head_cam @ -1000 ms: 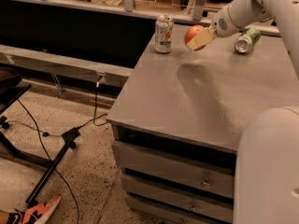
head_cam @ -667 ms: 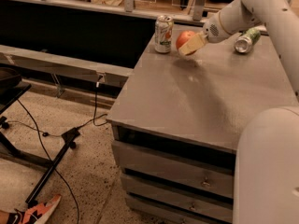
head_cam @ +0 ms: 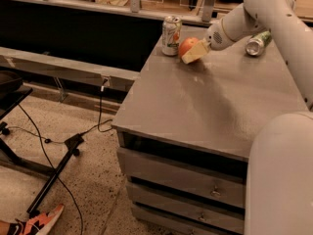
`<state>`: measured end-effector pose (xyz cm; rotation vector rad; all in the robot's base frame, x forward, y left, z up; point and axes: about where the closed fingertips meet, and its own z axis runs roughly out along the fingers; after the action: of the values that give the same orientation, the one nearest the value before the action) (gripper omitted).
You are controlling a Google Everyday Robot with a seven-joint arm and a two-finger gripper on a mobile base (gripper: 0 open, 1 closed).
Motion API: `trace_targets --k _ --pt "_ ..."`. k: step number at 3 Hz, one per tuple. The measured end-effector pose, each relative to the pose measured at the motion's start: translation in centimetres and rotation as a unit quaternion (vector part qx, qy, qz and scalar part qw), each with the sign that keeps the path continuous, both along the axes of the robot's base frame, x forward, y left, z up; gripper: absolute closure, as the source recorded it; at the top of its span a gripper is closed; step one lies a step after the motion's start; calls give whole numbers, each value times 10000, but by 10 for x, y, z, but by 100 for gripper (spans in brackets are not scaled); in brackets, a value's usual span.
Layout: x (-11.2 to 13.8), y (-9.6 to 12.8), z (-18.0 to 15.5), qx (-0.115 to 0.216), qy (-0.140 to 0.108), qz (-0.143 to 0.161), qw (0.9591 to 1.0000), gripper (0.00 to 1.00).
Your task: Move apple near 7up can
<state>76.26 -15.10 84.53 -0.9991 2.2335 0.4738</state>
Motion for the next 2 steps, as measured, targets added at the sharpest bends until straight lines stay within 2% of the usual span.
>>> trace_targets --k 1,2 --pt "-3 3 -3 50 45 25 10000 8" --pt "-6 1 -3 105 49 50 9999 0"
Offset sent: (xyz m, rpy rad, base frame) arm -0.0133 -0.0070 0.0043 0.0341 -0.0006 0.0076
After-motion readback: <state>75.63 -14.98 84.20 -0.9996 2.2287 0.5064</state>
